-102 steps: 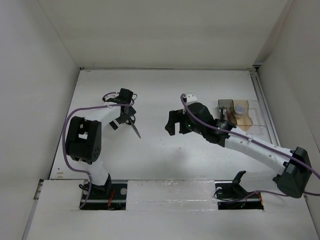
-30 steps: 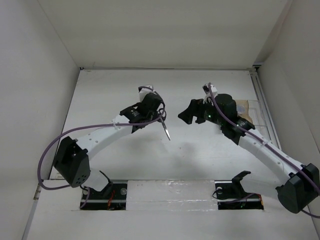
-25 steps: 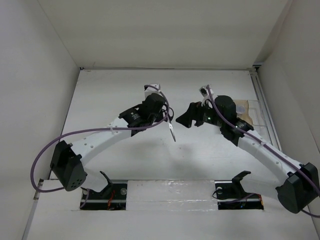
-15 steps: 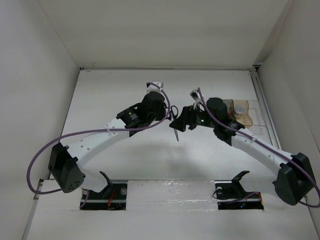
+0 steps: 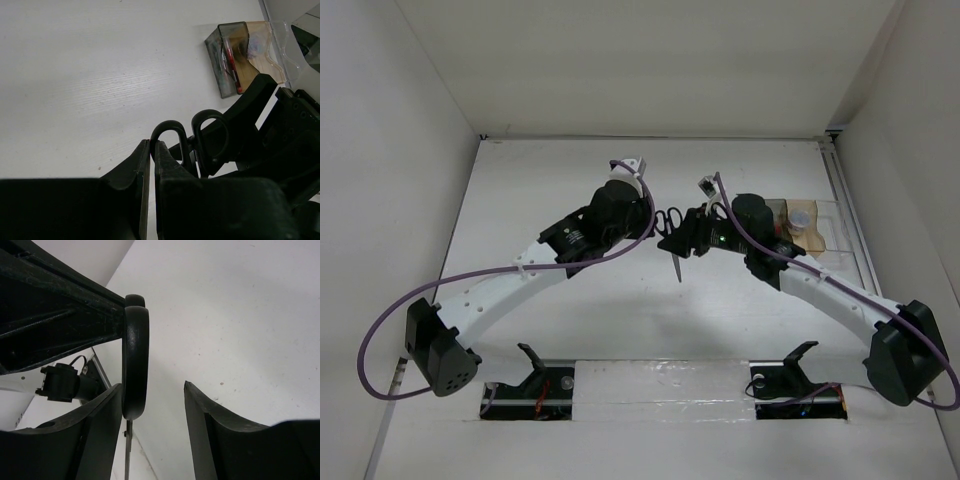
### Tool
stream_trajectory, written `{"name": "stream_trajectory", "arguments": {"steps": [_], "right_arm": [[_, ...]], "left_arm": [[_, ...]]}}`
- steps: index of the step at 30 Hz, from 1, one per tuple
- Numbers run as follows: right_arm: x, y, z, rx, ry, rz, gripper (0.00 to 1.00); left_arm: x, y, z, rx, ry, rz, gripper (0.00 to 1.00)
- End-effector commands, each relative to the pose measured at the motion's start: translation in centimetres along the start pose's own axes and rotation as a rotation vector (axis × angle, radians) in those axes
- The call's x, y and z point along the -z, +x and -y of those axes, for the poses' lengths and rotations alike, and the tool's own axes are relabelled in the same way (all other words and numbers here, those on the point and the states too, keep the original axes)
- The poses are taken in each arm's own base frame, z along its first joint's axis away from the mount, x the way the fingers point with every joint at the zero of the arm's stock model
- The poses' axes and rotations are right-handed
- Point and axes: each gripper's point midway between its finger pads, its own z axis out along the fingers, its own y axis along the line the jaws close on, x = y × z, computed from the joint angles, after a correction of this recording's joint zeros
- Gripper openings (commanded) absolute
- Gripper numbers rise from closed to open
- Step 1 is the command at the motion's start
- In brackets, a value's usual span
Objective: Sort the stationery into containers
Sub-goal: Place the scissors in the storage box.
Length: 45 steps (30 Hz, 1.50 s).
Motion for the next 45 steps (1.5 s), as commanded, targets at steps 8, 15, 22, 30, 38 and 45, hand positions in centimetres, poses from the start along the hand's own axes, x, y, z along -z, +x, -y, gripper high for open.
{"name": "stream_trajectory", "arguments": {"steps": [8, 15, 22, 30, 38, 45], "right_arm": [[0.6, -2.8, -2.2, 0.056, -0.060, 0.099, 0.56], [1.0, -3.4, -1.9, 0.036, -0.050, 0.117, 0.47], [0.8, -3.7, -2.0, 0.029, -0.053, 0.121, 0.35], [0.1, -3.9, -1.5, 0.029, -0.043, 0.106, 0.00], [6.7, -9.0, 9.7, 0.114, 0.537, 0.173, 0.00], [13.2, -14.0, 18.4, 0.063, 0.800, 0.196, 0.00]], "left_arm": [[0.9, -1.3, 1.1, 0.001, 0.063, 0.042, 0.00], [0.8, -0.4, 1.0, -0.004, 0.068, 0.017, 0.00], [0.7, -0.1, 1.0, -0.004, 0.076, 0.012, 0.00], [1.1, -0.5, 0.9, -0.003, 0.069, 0.020, 0.36], [4.4, -2.0, -6.3, 0.067, -0.307, 0.039, 1.00], [8.9, -0.7, -14.3, 0.026, -0.628, 0.044, 1.00]]}}
